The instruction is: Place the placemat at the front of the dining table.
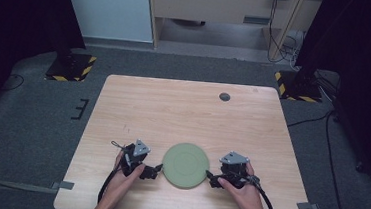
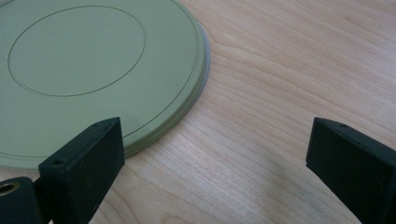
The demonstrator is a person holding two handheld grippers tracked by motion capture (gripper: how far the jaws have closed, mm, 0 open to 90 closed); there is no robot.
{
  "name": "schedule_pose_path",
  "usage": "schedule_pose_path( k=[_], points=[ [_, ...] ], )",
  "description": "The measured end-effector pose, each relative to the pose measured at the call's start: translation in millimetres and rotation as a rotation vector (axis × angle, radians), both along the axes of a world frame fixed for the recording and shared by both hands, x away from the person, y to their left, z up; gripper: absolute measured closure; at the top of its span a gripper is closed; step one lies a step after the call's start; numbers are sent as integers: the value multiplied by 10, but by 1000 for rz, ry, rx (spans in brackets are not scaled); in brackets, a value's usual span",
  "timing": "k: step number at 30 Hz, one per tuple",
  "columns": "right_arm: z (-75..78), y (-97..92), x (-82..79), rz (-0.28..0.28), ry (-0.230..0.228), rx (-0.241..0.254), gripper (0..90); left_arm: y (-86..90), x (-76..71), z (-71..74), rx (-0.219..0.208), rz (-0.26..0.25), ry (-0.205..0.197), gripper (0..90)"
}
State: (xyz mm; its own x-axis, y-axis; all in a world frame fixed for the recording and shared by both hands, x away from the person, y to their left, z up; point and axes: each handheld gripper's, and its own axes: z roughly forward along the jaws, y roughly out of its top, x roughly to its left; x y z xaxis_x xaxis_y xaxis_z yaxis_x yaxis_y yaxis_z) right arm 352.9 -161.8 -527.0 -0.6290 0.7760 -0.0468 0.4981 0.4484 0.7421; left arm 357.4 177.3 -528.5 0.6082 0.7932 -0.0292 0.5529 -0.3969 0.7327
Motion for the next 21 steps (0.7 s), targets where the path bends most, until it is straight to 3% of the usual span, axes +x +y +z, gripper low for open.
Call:
schedule_pose_path(
  k=[21],
  points=[
    [-17, 31, 0, -13, -3, -11, 20, -58, -2, -37, 7, 3, 7, 1]
  ],
)
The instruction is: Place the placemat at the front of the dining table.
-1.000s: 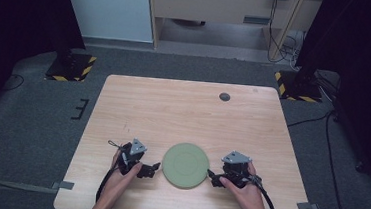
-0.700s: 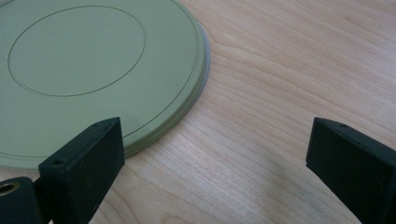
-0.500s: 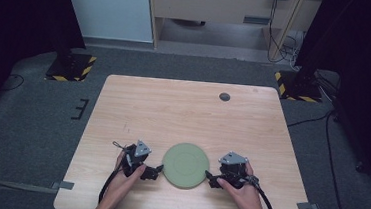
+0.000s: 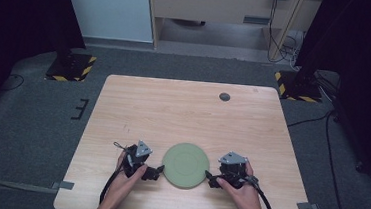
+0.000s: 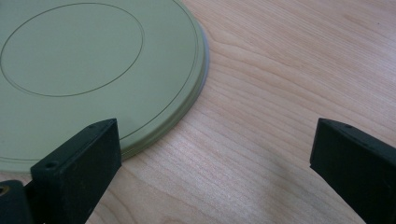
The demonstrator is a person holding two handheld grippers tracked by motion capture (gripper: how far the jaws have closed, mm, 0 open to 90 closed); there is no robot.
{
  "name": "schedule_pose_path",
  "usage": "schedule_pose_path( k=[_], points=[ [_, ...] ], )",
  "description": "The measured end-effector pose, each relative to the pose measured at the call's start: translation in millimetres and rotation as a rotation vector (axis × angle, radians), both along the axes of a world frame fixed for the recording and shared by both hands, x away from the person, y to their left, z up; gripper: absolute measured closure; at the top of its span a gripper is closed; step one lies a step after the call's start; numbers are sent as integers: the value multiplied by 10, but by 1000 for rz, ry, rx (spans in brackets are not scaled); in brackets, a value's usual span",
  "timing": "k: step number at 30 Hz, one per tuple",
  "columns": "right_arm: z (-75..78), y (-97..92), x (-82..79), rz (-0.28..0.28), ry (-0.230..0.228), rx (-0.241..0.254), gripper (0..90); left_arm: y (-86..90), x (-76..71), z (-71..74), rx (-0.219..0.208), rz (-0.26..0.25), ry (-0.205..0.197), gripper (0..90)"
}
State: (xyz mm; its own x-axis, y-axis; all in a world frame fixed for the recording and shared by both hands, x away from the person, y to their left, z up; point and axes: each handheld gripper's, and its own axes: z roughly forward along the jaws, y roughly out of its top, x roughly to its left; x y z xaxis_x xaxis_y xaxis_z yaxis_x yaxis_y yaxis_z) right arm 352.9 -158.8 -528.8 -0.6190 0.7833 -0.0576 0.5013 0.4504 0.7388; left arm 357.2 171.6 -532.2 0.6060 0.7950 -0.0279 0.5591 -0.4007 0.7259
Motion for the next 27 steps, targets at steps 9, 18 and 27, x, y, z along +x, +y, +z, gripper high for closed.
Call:
schedule_pose_path(
  k=[9, 18, 27],
  points=[
    [-4, 9, 11, -14, -1, 1, 14, -4, 5, 3, 5, 12, -5, 0],
    [-8, 13, 24, -28, -1, 4, 8, -14, 10, 2, 8, 26, -13, 0],
    [-10, 13, 43, -37, -7, 2, 8, -17, 27, -6, 1, 39, -13, 0]
  ],
)
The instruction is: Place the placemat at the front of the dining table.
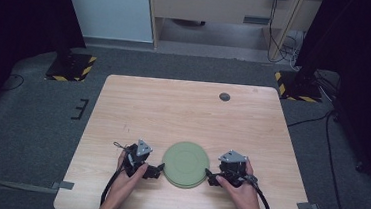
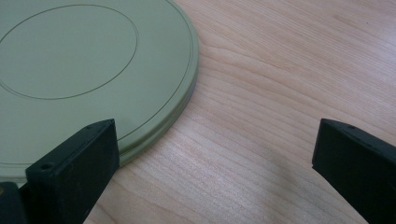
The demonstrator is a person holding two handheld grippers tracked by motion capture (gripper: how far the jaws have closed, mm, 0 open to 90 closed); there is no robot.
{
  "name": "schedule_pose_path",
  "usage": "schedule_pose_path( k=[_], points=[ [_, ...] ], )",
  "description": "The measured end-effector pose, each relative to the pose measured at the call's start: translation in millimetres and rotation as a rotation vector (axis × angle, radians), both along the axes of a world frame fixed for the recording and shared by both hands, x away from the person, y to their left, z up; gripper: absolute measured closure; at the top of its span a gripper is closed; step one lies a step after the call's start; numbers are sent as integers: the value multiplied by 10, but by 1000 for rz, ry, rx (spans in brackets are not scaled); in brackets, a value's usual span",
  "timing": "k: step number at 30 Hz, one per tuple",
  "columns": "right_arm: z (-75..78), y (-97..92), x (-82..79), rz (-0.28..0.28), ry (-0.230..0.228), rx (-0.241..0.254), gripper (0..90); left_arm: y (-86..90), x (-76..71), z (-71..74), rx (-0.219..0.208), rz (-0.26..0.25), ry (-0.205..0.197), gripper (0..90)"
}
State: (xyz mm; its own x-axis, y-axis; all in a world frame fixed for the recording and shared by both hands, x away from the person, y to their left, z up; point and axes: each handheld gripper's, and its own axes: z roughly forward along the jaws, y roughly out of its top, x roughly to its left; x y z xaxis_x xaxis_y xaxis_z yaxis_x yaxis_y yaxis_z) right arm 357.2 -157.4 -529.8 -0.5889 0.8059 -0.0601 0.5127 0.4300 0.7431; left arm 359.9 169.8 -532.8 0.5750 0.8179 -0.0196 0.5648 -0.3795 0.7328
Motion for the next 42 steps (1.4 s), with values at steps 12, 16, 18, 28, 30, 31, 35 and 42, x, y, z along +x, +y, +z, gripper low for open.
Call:
schedule_pose_path(
  k=[12, 16, 18, 28, 30, 31, 35, 42],
  points=[
    [13, 6, -31, 11, -9, -3, 44, -7, -17, 10, -6, -4, 5, 17],
    [16, 9, -45, 21, -7, -6, 43, -20, -31, 20, -10, -12, 3, 17],
    [22, 6, -51, 23, -8, -5, 43, -24, -34, 22, -8, -12, 0, 17],
    [21, 20, -69, 34, -2, -4, 44, -38, -45, 35, -7, -18, -1, 19],
    [20, 23, -71, 36, -1, -8, 44, -45, -49, 38, -6, -19, -4, 18],
    [13, 30, -70, 35, -5, -11, 37, -45, -48, 37, -6, -17, -2, 17],
    [9, 32, -65, 30, -4, -10, 26, -43, -41, 31, -6, -14, -1, 4],
    [7, 36, -38, 21, -3, -11, 8, -40, -27, 24, -13, -15, 0, 0]
  ],
)
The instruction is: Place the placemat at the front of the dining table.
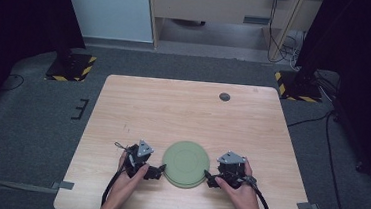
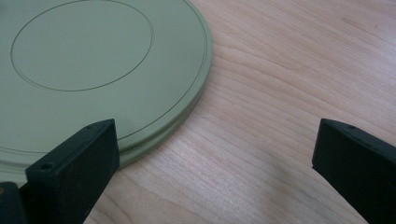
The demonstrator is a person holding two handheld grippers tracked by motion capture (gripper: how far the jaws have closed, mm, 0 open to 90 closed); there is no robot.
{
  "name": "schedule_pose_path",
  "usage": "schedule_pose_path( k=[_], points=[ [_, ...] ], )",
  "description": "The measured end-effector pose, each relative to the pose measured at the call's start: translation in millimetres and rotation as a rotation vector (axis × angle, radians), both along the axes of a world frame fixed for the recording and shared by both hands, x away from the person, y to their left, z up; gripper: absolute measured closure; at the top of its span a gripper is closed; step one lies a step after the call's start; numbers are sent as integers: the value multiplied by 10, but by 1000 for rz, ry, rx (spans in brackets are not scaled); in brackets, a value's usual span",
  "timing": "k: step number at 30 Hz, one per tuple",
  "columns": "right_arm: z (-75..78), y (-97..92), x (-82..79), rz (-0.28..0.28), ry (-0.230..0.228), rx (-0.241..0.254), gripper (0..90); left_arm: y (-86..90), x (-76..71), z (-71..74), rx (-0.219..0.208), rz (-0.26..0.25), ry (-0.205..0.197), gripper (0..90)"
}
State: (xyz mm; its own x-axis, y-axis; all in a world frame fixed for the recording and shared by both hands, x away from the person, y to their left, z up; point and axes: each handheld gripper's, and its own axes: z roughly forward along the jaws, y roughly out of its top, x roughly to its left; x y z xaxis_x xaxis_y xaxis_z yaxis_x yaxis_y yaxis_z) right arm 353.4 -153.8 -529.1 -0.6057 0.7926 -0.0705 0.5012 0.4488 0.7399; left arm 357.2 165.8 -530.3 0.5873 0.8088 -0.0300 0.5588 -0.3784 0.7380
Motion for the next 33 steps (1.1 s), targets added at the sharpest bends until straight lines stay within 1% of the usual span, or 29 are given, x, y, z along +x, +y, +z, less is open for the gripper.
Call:
schedule_pose_path(
  k=[9, 13, 24, 33],
  points=[
    [1, 10, 26, -15, -5, -3, 8, -9, 44, 7, 13, 5, -3, 0],
    [2, 12, 47, -24, -7, -5, 8, -6, 75, -1, 2, 12, 2, 0],
    [0, 23, 85, -47, -19, -8, 8, -6, 129, -9, -7, 21, 3, 0],
    [5, 26, 78, -48, -25, -8, 32, -8, 118, -6, -7, 24, -2, 5]
  ],
)
